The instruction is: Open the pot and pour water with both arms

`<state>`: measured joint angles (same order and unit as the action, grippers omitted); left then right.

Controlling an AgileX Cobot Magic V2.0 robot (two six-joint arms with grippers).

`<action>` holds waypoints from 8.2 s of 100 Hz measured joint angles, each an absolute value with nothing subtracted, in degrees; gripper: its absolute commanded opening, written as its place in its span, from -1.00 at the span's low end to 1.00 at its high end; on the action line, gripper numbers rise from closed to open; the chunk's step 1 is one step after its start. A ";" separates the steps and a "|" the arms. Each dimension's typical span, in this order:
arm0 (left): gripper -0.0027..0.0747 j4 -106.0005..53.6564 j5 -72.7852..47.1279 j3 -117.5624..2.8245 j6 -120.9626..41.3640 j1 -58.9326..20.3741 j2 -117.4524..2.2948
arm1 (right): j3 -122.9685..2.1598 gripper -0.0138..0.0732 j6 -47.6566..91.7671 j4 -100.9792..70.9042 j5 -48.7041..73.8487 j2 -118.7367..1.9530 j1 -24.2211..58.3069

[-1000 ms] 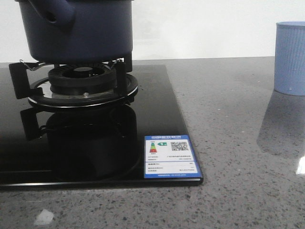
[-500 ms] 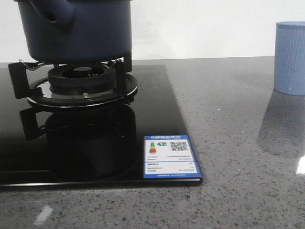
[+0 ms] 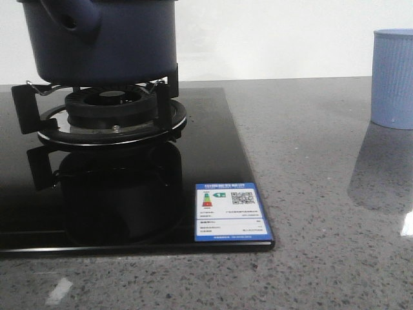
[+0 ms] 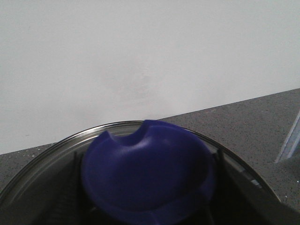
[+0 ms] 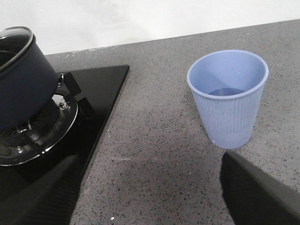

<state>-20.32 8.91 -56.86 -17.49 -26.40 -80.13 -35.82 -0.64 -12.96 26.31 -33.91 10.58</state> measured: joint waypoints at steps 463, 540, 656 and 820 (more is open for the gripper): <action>0.09 -19.71 0.00 -56.86 -17.49 -11.32 -56.94 | -80.20 0.02 0.00 35.51 16.45 -88.15 33.08; 0.09 -19.71 0.00 -56.86 -17.49 -11.32 -56.94 | -82.18 0.02 0.00 65.68 15.16 -91.98 36.95; 0.09 -19.71 -0.31 -56.86 -17.49 -11.32 -56.94 | -82.30 0.01 0.00 102.37 14.53 -95.94 36.95; 0.09 -19.71 -0.51 -56.86 -17.49 -11.23 -56.94 | -74.95 0.00 -54.82 68.80 30.74 -82.15 21.55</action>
